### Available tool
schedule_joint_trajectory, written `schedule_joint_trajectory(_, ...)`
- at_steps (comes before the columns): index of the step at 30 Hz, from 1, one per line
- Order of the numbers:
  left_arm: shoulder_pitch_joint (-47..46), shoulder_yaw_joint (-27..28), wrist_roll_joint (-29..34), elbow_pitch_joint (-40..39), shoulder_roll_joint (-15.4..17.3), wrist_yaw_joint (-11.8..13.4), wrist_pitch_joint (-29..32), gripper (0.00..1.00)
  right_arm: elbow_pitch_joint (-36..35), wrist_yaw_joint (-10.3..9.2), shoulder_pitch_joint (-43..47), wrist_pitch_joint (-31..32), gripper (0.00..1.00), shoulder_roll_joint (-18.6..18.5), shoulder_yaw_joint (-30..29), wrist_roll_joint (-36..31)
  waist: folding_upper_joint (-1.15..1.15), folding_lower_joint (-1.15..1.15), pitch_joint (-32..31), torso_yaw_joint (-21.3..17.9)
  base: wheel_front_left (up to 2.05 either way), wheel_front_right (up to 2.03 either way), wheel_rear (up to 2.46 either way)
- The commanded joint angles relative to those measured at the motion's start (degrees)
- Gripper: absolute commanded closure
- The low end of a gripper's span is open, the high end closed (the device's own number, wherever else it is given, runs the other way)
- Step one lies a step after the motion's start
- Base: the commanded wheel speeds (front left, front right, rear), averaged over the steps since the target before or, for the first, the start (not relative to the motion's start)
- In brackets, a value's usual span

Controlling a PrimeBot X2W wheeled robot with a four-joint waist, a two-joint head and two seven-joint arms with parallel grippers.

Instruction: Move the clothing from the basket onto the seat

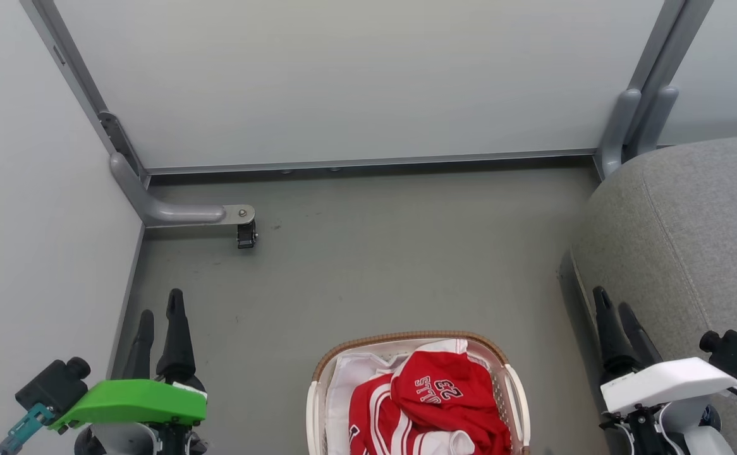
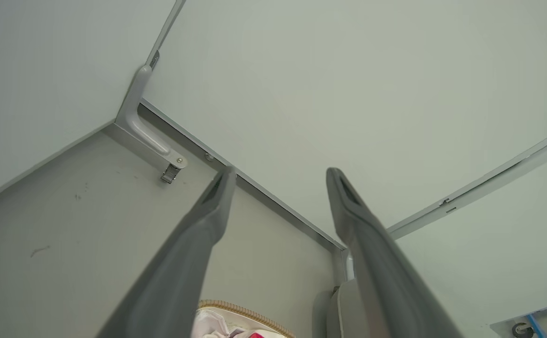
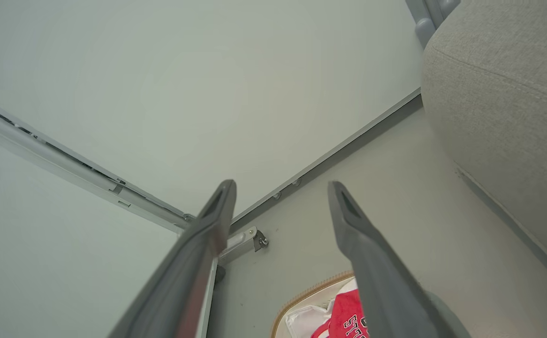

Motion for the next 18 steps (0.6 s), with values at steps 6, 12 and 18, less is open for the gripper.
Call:
schedule_joint_trajectory(6, 1.1, -0.94, 6.85, 0.48, 0.47, 0.48, -1.49, 0.0, 0.6, 0.03, -0.4, -1.52, 0.0, -0.46, 0.44, -5.96, 0.24, 0.0, -0.01, 0.11, 0.0, 0.0, 0.0)
schedule_joint_trajectory(12, 1.58, -1.24, 11.07, 1.33, 0.5, 0.64, -2.47, 0.0, 1.04, 0.03, -0.3, -2.49, 0.0, -0.52, 0.73, -9.96, 0.26, 0.0, -0.03, 0.22, 0.0, 0.0, 0.0)
schedule_joint_trajectory(18, 1.92, -1.43, 14.72, 1.68, 0.53, 0.61, -3.45, 0.0, 1.39, 0.03, -0.18, -3.42, 0.0, -0.58, 1.13, -13.9, 0.29, 0.0, -0.03, 0.32, 0.0, 0.0, 0.0)
